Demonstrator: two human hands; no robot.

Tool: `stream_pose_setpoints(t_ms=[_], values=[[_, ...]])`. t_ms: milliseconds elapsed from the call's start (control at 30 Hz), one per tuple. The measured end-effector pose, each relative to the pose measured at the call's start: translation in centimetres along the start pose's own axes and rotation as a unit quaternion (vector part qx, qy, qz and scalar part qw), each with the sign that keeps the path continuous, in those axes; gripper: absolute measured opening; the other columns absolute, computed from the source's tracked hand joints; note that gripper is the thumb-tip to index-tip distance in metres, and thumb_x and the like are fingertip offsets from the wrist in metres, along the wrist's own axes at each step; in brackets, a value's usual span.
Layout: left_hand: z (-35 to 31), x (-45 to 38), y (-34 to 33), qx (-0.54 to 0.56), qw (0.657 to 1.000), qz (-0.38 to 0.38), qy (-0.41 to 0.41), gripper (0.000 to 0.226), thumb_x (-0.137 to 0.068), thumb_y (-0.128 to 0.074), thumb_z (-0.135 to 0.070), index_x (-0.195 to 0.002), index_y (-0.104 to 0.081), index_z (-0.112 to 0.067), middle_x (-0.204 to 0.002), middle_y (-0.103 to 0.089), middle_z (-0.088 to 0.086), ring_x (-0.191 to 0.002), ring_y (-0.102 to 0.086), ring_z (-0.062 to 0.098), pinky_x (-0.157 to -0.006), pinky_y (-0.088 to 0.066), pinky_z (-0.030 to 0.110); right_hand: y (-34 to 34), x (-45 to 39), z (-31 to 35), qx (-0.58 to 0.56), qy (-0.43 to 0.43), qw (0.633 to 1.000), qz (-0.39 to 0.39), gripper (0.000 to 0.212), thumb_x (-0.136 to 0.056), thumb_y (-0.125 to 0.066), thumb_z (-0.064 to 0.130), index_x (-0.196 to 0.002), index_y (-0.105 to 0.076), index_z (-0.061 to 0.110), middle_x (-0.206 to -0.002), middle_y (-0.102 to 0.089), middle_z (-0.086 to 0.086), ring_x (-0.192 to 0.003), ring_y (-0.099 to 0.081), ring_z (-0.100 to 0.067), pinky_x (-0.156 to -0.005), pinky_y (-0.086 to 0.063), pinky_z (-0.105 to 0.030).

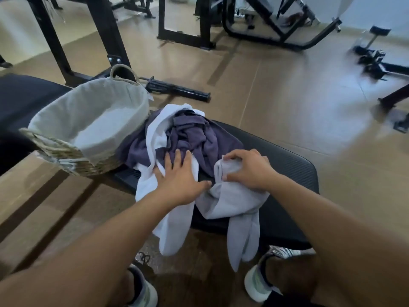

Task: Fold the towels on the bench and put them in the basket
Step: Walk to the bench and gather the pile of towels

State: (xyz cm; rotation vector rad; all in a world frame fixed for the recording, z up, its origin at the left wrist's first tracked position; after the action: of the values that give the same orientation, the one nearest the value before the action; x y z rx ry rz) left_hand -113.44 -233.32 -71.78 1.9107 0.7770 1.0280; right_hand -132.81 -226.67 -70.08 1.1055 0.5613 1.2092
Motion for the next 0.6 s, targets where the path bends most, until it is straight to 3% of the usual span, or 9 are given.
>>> stream_pose_setpoints(t_ms=[133,200,267,333,433,500,600], values=[[-1.6,1.1,0.5,-0.029,0.999,-0.038,0.001,0.099,-0.087,-0.047,-0.074,-0.16,0.002,-0.028,-0.168,0.017,0.005,-0.152,0.024,0.035,-0.118,0.014,0.064,1.2,-1.9,-0.2,-0.052,-0.019,0.998,-0.009,0.056,-0.08,-0.077,0.051,-0.13,-0.06,0.034,-0.114,-0.068,0.013,-0.115,-0.06,-0.019,-0.104,-0.045,-0.047],[-2.6,1.9,0.8,-0.016,0.997,-0.068,-0.033,0.094,-0.087,-0.049,-0.072,-0.16,-0.008,-0.029,-0.169,0.012,0.003,-0.152,0.025,0.03,-0.119,0.017,0.06,1.3,-2.4,-0.3,-0.013,-0.03,0.999,0.003,0.047,-0.083,-0.075,0.051,-0.124,-0.065,0.031,-0.115,-0.069,0.008,-0.112,-0.063,-0.02,-0.102,-0.048,-0.044],[-4.0,2.7,1.2,0.016,0.989,-0.115,-0.087,0.085,-0.087,-0.055,-0.067,-0.157,-0.022,-0.03,-0.169,-0.003,-0.001,-0.155,0.016,0.023,-0.122,0.014,0.052,1.3,-2.3,-0.3,0.011,-0.029,0.999,0.026,0.024,-0.085,-0.074,0.047,-0.104,-0.071,0.032,-0.104,-0.072,0.009,-0.098,-0.066,-0.017,-0.087,-0.052,-0.034],[-4.8,3.3,1.7,0.072,0.979,-0.138,-0.134,0.08,-0.089,-0.063,-0.057,-0.155,-0.029,-0.027,-0.164,-0.022,-0.004,-0.154,-0.004,0.016,-0.125,-0.003,0.04,1.9,-1.9,0.4,-0.009,-0.002,1.0,0.025,0.011,-0.087,-0.076,0.041,-0.086,-0.071,0.031,-0.082,-0.069,0.012,-0.078,-0.064,-0.011,-0.064,-0.046,-0.024],[-5.5,3.6,2.4,0.219,0.957,-0.113,-0.156,0.071,-0.088,-0.072,-0.042,-0.149,-0.039,-0.028,-0.145,-0.049,-0.011,-0.132,-0.043,0.005,-0.107,-0.037,0.022,4.2,-0.7,1.6,-0.067,0.063,0.996,-0.006,0.011,-0.088,-0.076,0.037,-0.085,-0.072,0.027,-0.078,-0.068,0.013,-0.073,-0.061,-0.001,-0.06,-0.039,-0.016],[-5.9,4.0,3.2,0.319,0.928,-0.115,-0.155,0.054,-0.086,-0.076,-0.034,-0.134,-0.051,-0.034,-0.123,-0.062,-0.021,-0.106,-0.056,-0.011,-0.085,-0.043,0.007,5.9,0.8,2.9,-0.139,0.127,0.982,-0.016,0.01,-0.087,-0.078,0.035,-0.087,-0.074,0.025,-0.081,-0.071,0.012,-0.073,-0.062,0.003,-0.065,-0.041,-0.011],[-6.6,4.7,4.5,0.402,0.889,-0.12,-0.183,0.035,-0.084,-0.08,-0.023,-0.113,-0.062,-0.032,-0.099,-0.072,-0.017,-0.09,-0.067,-0.006,-0.072,-0.05,0.009,7.6,3.4,4.1,-0.264,0.184,0.947,-0.001,0.012,-0.084,-0.081,0.028,-0.088,-0.077,0.017,-0.083,-0.075,0.005,-0.078,-0.067,0.0,-0.076,-0.049,-0.013]])
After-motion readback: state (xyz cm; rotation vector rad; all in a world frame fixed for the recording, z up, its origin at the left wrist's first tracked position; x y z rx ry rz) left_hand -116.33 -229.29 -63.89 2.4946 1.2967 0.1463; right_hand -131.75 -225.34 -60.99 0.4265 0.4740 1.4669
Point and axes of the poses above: each hand's wrist, its own x-axis away from the middle knuckle, its own y-axis out of the back of the hand, z = x × y, the point moved 5 cm from there along -x, towards the middle knuckle
